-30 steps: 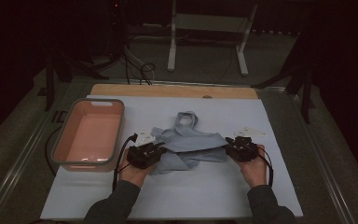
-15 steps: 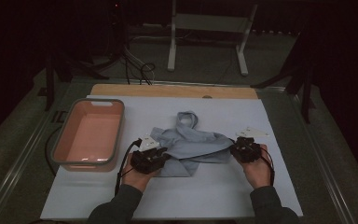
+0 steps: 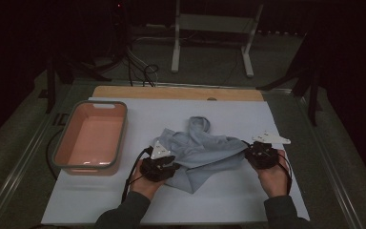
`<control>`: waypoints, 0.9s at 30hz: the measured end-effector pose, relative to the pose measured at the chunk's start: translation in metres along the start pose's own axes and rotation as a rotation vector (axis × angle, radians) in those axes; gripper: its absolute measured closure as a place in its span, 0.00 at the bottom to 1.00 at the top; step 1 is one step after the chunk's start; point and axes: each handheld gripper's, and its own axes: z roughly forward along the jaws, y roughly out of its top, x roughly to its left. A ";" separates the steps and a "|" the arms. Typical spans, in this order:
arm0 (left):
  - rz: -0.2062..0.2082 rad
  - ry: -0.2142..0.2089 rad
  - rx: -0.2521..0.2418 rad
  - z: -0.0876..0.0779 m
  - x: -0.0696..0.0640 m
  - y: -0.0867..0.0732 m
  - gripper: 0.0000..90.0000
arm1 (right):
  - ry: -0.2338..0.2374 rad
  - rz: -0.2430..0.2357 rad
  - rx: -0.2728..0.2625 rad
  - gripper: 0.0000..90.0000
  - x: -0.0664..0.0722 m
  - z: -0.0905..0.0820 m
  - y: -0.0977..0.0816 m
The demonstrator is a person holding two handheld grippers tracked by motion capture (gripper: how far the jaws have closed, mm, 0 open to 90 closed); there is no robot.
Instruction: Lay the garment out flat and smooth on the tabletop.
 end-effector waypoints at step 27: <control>0.003 -0.071 0.053 -0.002 -0.023 -0.026 0.47 | -0.044 0.065 0.022 0.97 -0.019 0.008 -0.011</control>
